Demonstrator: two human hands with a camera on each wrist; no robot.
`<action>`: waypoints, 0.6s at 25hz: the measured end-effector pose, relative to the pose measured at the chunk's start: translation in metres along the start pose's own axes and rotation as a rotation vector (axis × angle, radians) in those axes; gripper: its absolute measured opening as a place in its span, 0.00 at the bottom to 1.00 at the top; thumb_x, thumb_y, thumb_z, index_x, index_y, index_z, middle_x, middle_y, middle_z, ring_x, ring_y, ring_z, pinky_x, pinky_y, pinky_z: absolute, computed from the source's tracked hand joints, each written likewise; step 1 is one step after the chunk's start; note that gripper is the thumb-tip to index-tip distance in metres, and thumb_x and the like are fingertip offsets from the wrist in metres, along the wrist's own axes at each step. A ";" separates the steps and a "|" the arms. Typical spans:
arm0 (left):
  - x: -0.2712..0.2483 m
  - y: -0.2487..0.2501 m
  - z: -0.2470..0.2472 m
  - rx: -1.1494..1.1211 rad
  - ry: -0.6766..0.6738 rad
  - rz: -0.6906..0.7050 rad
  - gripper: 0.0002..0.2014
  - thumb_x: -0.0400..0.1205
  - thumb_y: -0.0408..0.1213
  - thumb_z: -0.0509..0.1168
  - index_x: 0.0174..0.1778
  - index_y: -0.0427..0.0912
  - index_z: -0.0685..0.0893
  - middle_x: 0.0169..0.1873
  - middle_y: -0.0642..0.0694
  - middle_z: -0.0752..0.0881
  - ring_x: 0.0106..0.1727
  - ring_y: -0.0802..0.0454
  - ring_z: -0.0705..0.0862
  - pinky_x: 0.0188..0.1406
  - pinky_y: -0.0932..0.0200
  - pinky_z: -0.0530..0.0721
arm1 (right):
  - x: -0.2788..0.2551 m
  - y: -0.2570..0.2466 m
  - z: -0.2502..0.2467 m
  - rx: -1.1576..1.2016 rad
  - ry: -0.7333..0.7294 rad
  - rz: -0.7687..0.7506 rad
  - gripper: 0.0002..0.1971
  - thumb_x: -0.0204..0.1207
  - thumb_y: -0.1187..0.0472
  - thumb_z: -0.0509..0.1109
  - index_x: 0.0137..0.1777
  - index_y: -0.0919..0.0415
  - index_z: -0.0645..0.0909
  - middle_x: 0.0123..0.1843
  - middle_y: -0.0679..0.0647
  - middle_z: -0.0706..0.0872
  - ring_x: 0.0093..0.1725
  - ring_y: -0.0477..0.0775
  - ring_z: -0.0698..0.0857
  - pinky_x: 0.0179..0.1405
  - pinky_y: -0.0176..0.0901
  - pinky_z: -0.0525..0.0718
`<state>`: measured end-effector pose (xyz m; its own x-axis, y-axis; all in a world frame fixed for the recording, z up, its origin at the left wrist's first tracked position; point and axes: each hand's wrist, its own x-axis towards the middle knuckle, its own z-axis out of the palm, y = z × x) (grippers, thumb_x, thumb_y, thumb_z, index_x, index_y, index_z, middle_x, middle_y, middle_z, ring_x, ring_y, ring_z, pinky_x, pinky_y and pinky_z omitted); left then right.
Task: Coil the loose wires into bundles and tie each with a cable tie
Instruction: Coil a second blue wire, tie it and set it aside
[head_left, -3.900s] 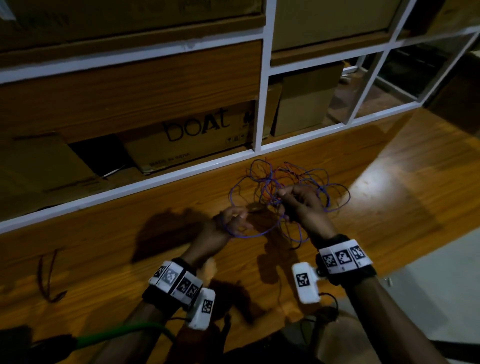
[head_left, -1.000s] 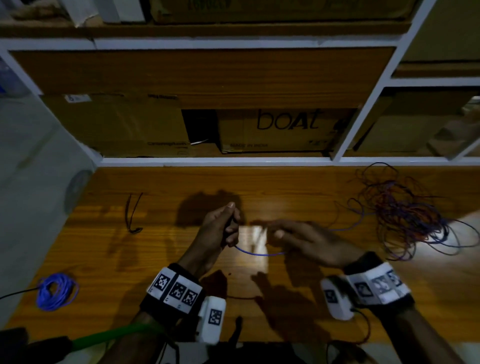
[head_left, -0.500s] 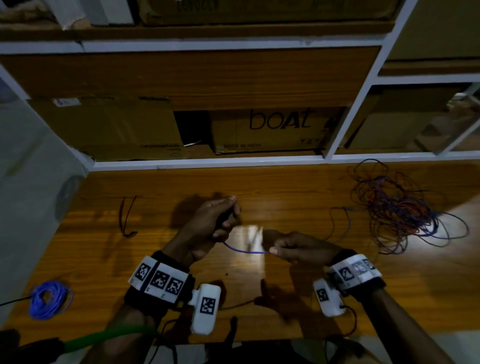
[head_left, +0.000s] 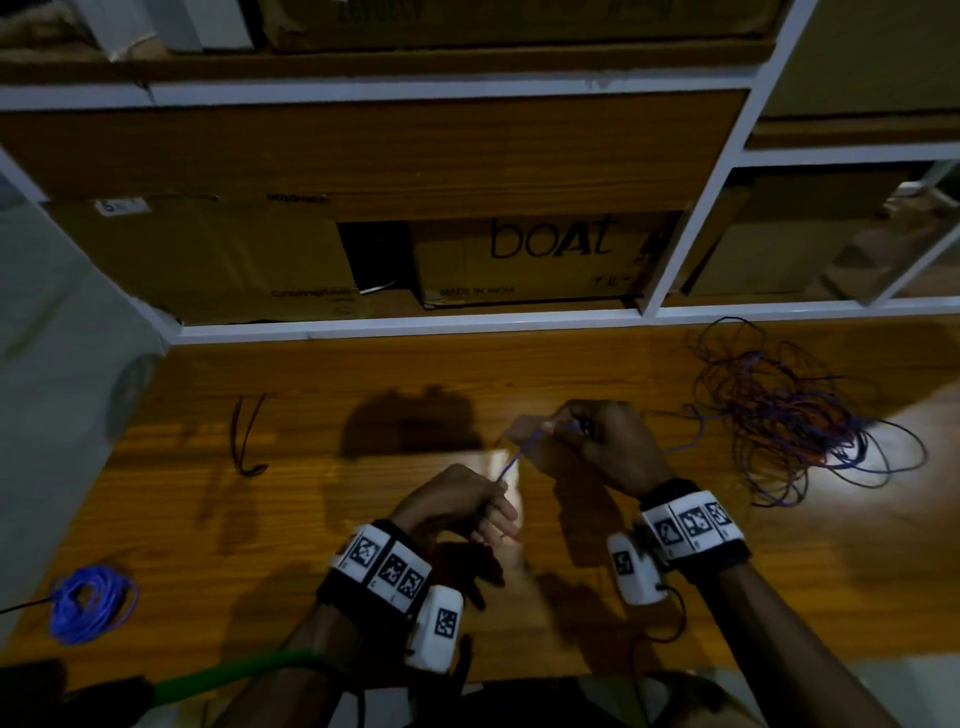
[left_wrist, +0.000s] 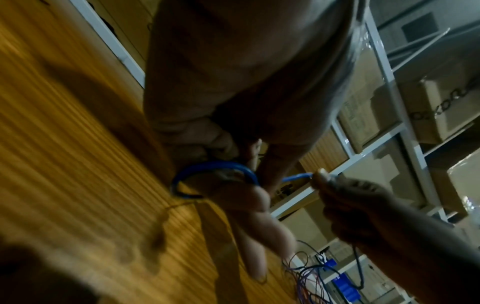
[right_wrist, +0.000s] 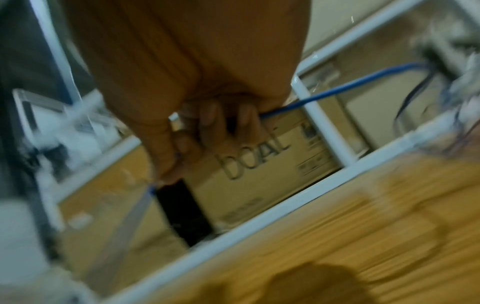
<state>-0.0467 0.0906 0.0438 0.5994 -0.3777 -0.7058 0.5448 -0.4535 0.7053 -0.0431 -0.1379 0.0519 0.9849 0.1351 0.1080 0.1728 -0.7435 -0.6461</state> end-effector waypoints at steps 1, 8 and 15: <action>0.003 0.000 0.002 -0.057 0.062 0.001 0.17 0.90 0.38 0.60 0.42 0.32 0.88 0.36 0.40 0.92 0.25 0.52 0.87 0.22 0.65 0.78 | -0.004 -0.009 0.003 0.047 0.030 -0.038 0.07 0.82 0.51 0.73 0.44 0.50 0.88 0.23 0.37 0.80 0.26 0.38 0.80 0.23 0.33 0.65; 0.015 -0.003 -0.005 -0.595 0.171 0.176 0.16 0.91 0.42 0.58 0.57 0.36 0.87 0.55 0.39 0.92 0.45 0.49 0.93 0.36 0.61 0.87 | -0.018 -0.022 0.018 0.372 0.001 0.011 0.11 0.87 0.52 0.66 0.51 0.53 0.89 0.35 0.49 0.88 0.37 0.45 0.86 0.34 0.39 0.76; 0.020 0.009 -0.002 -1.044 0.015 0.360 0.18 0.90 0.42 0.57 0.63 0.31 0.82 0.61 0.35 0.89 0.60 0.44 0.90 0.54 0.52 0.91 | -0.028 -0.023 0.046 0.538 -0.043 0.035 0.10 0.86 0.48 0.67 0.52 0.48 0.88 0.42 0.57 0.90 0.44 0.58 0.89 0.43 0.57 0.84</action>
<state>-0.0289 0.0809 0.0361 0.8255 -0.3376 -0.4523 0.5602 0.5882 0.5832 -0.0755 -0.0945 0.0296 0.9869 0.1516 0.0560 0.1012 -0.3090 -0.9457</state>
